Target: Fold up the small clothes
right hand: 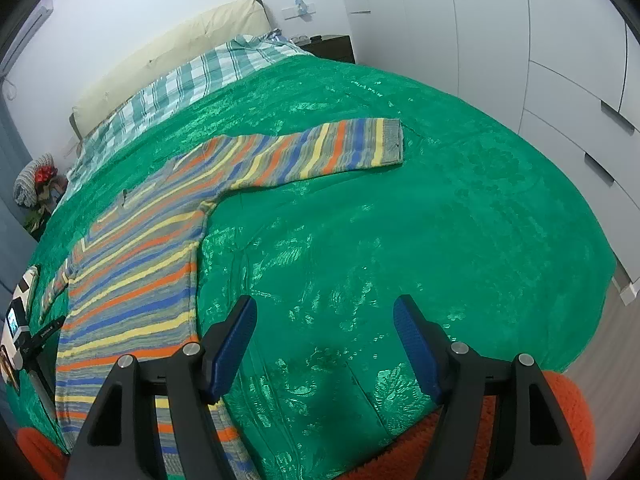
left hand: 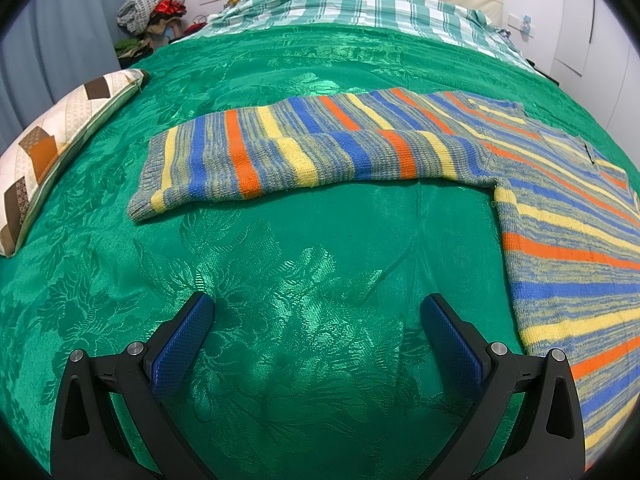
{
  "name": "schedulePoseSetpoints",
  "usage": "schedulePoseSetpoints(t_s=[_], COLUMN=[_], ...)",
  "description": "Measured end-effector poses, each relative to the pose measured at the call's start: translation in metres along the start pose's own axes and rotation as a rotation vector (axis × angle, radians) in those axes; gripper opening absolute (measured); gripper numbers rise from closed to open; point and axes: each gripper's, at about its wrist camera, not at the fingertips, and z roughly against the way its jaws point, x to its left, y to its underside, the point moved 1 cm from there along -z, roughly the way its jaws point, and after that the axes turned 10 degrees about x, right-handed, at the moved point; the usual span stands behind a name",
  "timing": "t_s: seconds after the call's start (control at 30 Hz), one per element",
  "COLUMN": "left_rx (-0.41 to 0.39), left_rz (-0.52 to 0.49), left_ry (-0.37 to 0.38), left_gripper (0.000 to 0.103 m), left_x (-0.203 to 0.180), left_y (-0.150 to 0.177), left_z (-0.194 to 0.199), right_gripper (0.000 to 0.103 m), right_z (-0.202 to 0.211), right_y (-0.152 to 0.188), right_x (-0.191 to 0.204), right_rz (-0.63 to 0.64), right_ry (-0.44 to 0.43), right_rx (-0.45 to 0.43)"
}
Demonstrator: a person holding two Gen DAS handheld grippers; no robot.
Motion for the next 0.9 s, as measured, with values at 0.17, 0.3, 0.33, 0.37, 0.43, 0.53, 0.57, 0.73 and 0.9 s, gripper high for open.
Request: schedulePoseSetpoints(t_s=[0.17,0.3,0.33,0.37,0.43,0.53,0.57,0.73,0.9], left_rx=[0.000,0.000,0.000,0.000,0.000,0.000,0.000,0.000,0.000], left_rz=[0.000,0.000,0.000,0.000,0.000,0.000,0.000,0.000,0.000], left_ry=[0.000,0.000,0.000,0.000,0.000,0.000,0.000,0.000,0.000], left_gripper=[0.103,0.103,0.103,0.103,0.103,0.103,0.103,0.103,0.103], left_x=[0.0001,0.0000,0.0000,0.0000,0.0008,0.0000,0.0001,0.0000,0.0000], left_y=[0.0000,0.0000,0.0000,0.0000,0.0001,0.0000,0.0000,0.0000,0.0000], left_z=[-0.0001,0.0000,0.0000,0.0000,-0.0005,0.0000,-0.0001,0.0000,0.0000], right_gripper=[0.071,0.071,0.071,0.071,0.071,0.071,0.071,0.071,0.071], right_z=[0.0017,0.0017,0.0019,0.0023,0.0028,0.0030,0.0030,0.0030,0.0031], right_y=[0.0017,0.0017,0.0019,0.0018,0.0021,0.0024,0.0021,0.0020,0.0020], right_x=[0.0014,-0.0021,-0.0022,-0.0025,-0.0020,-0.0021,-0.0024,-0.0025,-0.0025], right_rz=[0.013,-0.002,-0.002,-0.002,0.000,-0.002,-0.001,-0.002,0.000], right_ry=[0.002,-0.003,-0.004,-0.004,-0.003,-0.003,-0.003,-0.003,-0.003], right_rx=[-0.004,-0.001,-0.002,-0.003,-0.005,-0.003,-0.004,-0.004,-0.005])
